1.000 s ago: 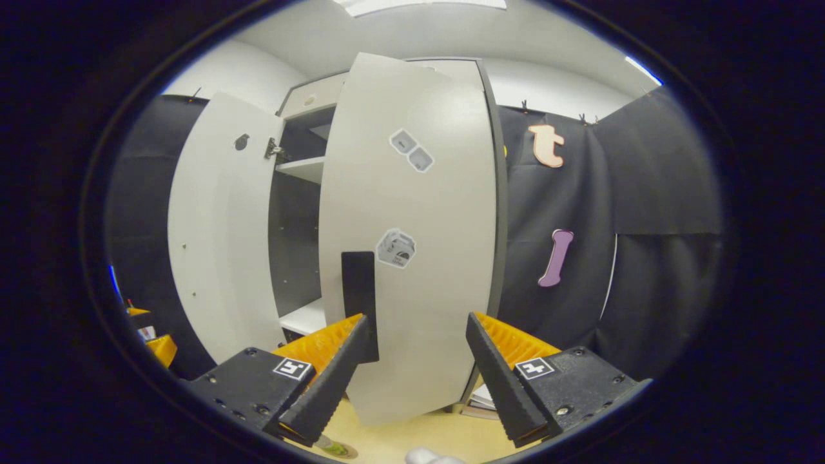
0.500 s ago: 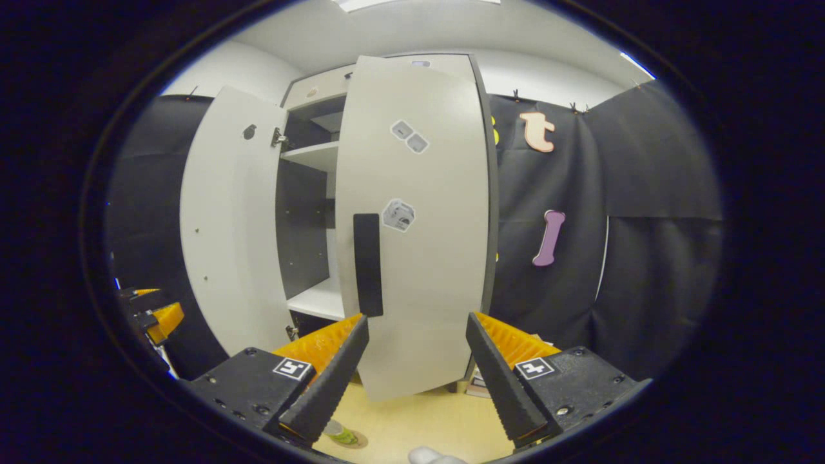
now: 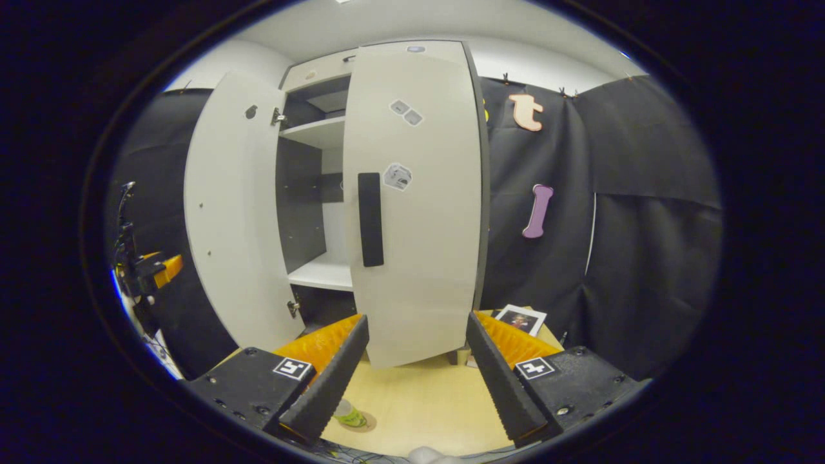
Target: Grasp the bottle in the cabinet with the left hand and place it on the coaster, then close the right door with the right hand and the left door with the left hand.
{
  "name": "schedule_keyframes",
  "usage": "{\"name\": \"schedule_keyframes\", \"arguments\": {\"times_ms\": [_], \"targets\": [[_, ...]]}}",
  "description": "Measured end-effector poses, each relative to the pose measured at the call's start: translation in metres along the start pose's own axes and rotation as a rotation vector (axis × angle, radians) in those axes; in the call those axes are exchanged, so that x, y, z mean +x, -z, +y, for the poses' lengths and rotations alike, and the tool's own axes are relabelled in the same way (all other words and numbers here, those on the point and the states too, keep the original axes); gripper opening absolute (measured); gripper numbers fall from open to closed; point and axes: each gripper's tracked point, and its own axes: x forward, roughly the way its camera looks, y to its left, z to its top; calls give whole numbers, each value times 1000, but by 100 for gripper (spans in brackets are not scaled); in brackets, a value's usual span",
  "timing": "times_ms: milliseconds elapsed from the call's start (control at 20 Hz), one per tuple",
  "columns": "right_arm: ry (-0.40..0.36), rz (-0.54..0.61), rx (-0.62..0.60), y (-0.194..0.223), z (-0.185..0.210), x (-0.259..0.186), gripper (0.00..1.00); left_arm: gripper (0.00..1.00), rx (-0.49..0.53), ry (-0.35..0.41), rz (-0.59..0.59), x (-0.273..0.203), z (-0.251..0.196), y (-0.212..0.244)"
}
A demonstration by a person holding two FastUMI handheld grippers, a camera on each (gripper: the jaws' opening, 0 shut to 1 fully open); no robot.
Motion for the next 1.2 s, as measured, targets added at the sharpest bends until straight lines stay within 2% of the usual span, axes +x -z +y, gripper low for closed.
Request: {"name": "schedule_keyframes", "arguments": {"times_ms": [250,550,650,700,1000,1150,1200], "targets": [[47,14,-16,4,-4,-13,100,96,-38,27,-23,37,0,-12],[75,27,-17,6,-4,-20,100,96,-44,86,-69,53,-24,-32],[68,29,-14,6,0,-20,100,96,-36,72,-71,52,-27,-33],[64,29,-12,6,0,-20,100,91,-18,63,-78,50,-26,-35],[42,23,0,-1,-8,-13,100,91,0,44,-63,43,-31,-37],[22,34,-6,-1,-14,-11,100,85,31,30,-65,39,-37,-41],[19,32,-12,-2,-17,-10,100,89,37,33,-64,37,-41,-42]]}}
